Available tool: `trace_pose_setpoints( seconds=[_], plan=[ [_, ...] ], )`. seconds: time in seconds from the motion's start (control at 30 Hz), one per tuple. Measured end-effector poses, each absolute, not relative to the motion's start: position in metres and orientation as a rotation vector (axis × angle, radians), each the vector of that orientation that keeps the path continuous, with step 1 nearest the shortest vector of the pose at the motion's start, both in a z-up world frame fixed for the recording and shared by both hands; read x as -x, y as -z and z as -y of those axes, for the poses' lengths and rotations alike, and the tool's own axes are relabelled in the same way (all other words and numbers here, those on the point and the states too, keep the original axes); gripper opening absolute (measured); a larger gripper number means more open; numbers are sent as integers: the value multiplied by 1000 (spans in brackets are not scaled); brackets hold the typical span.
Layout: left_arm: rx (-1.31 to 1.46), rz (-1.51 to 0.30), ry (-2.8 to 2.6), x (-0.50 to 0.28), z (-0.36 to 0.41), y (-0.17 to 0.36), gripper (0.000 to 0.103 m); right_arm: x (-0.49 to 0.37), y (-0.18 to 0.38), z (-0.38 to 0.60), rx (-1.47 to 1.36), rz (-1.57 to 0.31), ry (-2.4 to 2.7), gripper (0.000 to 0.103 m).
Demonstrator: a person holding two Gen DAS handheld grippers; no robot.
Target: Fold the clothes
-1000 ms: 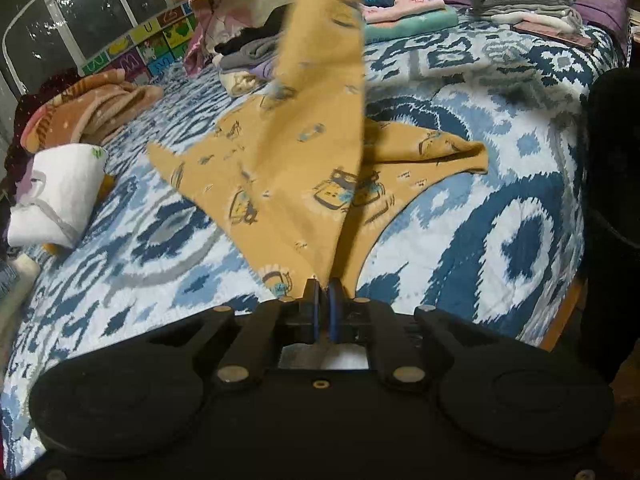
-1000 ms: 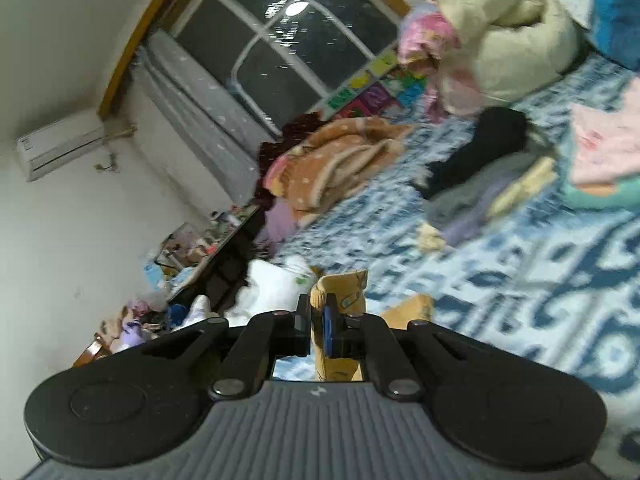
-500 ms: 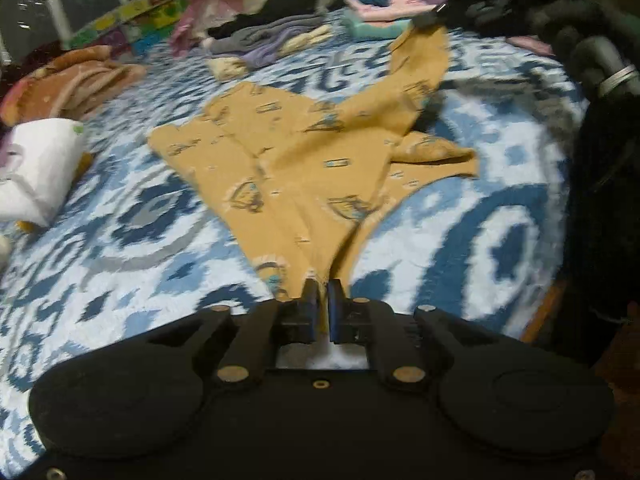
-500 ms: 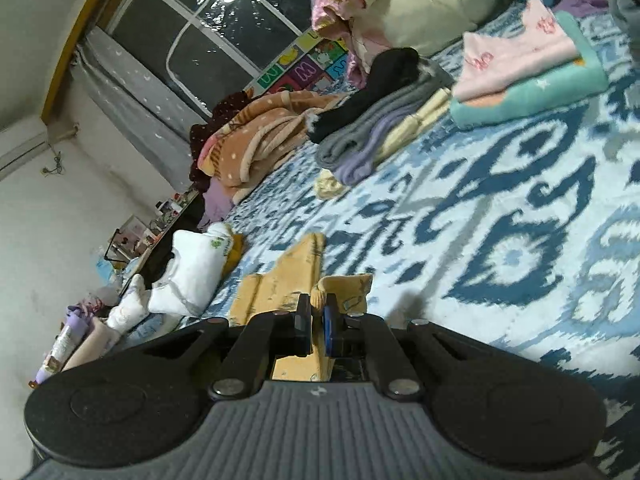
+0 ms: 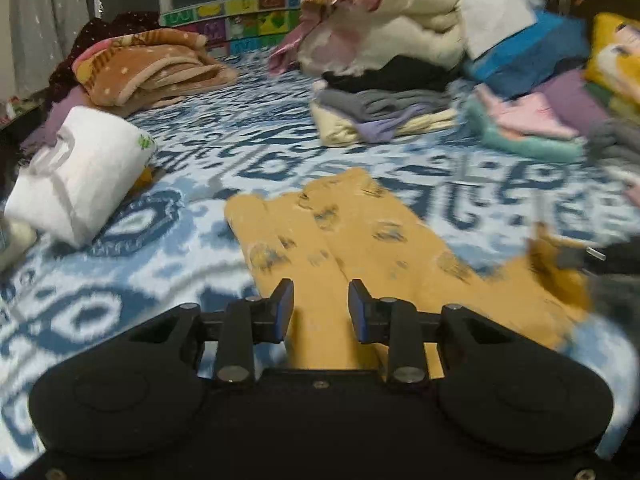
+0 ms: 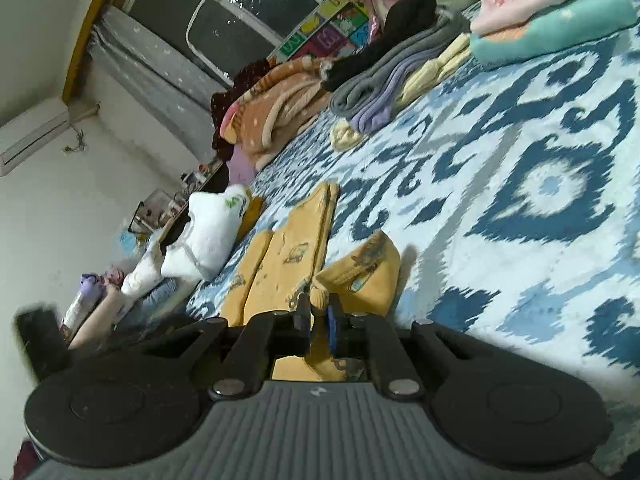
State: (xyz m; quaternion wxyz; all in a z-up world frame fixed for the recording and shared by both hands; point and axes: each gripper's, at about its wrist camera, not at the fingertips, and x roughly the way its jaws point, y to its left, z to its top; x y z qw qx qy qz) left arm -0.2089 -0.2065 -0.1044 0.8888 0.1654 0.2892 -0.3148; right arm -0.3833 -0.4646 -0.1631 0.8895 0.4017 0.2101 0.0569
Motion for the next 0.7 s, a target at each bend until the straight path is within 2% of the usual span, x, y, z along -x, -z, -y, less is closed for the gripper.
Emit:
trace_pose_setpoints(
  seconds=[0.07,0.17,0.23,0.4,0.5,0.7],
  plan=[
    [-358,-623,622,188,223,110,28,382,161,464,-819,-434,-137,12],
    [-406,-654,553,160,240,120,22,381,159,466,-814,-429,-161,12],
    [-432,-670,492,146,245,126,21,382,161,472,-844,-421,-173,12],
    [-363,-734,450,128,239,133,16,385,168,489,-938,-402,-183,12],
    [-234,-766,455,120,227,131,4,387,173,497,-988,-395,-180,12],
    [91,-754,541,116,197,116,2,388,178,500,-1032,-387,-183,12]
  ],
)
